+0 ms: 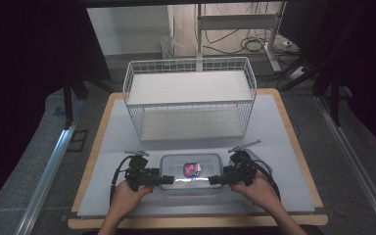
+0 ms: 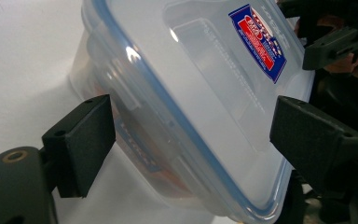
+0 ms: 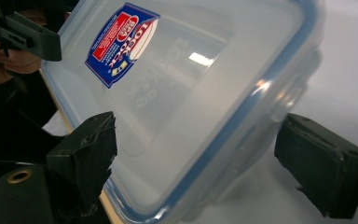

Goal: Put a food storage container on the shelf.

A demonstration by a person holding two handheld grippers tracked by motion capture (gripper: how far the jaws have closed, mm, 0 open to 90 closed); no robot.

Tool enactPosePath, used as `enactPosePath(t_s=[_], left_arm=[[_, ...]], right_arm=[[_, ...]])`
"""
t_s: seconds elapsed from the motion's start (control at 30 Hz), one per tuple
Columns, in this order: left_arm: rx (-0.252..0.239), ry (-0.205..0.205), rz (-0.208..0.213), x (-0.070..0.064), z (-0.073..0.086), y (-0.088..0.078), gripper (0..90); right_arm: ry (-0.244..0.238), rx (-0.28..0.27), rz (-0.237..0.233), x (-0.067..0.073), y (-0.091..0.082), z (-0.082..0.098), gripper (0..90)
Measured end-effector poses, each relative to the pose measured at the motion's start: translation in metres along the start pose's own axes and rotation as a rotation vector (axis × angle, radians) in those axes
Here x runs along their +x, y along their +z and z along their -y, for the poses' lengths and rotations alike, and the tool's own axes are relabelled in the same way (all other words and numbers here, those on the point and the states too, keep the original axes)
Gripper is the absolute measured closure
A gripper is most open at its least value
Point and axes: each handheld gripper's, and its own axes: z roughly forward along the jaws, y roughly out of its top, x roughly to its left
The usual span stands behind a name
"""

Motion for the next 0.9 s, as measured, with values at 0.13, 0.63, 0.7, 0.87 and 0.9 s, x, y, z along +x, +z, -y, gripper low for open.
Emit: enactPosePath(t_s=[0.13, 0.63, 0.7, 0.87, 0.9], left_arm=[[0.012, -0.002, 0.0, -0.001, 0.0, -0.002, 15.9], [-0.05, 0.003, -0.011, -0.007, 0.007, -0.015, 35.1], [-0.058, 0.015, -0.013, -0.009, 0.009, -0.018, 37.7], [-0.088, 0.046, -0.014, -0.015, 0.019, -0.024, 43.5], [-0.088, 0.046, -0.014, -0.015, 0.019, -0.024, 44.3]], right_arm=[[0.023, 0.02, 0.0, 0.001, 0.004, -0.003, 11.1], [0.075, -0.064, -0.051, -0.004, -0.012, 0.008, 31.9], [0.07, -0.075, -0.057, -0.004, -0.015, 0.009, 35.4], [0.09, -0.103, -0.092, -0.006, -0.021, 0.013, 44.5], [0.095, -0.107, -0.105, -0.007, -0.023, 0.014, 45.9]])
